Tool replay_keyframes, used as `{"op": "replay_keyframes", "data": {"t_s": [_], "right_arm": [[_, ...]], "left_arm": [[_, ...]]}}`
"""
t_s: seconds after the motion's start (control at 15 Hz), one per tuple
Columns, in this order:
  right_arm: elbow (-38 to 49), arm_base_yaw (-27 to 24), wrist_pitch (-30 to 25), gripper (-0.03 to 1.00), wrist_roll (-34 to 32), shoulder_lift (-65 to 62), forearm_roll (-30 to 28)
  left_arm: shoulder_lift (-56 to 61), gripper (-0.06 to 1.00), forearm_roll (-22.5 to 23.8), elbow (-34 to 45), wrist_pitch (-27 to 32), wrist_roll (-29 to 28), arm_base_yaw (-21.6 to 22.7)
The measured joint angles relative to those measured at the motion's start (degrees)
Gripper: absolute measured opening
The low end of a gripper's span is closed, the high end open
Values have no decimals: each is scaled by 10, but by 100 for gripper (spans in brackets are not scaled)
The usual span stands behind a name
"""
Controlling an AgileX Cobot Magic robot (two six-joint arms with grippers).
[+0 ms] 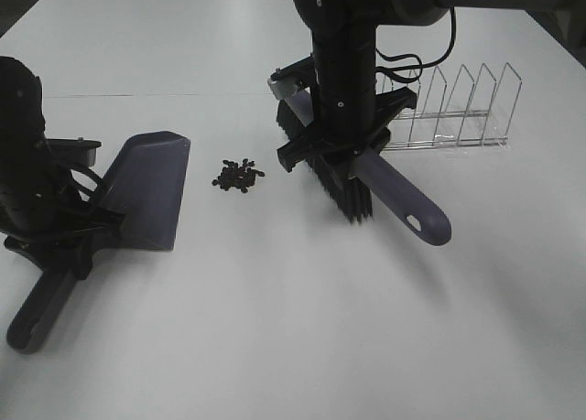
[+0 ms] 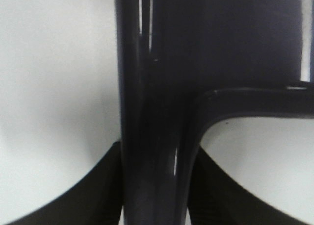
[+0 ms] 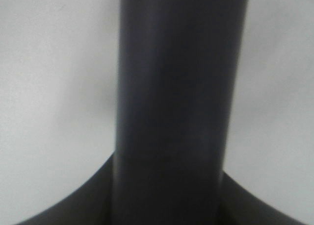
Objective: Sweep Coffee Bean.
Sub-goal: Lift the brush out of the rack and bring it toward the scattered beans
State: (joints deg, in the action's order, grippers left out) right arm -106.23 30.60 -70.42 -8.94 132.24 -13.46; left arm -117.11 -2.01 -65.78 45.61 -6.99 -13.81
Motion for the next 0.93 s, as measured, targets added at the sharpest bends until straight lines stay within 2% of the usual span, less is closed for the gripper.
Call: {"op": "replay_keyframes", "data": {"t_s": [0.4,0.93], "right_arm": [[-108,-1,3,32,-15,54,-2],[-111,0,3,32,-15,78,37]], "left_arm": [[0,31,0,0,0,3,0],[0,31,0,0,0,7,0]]}}
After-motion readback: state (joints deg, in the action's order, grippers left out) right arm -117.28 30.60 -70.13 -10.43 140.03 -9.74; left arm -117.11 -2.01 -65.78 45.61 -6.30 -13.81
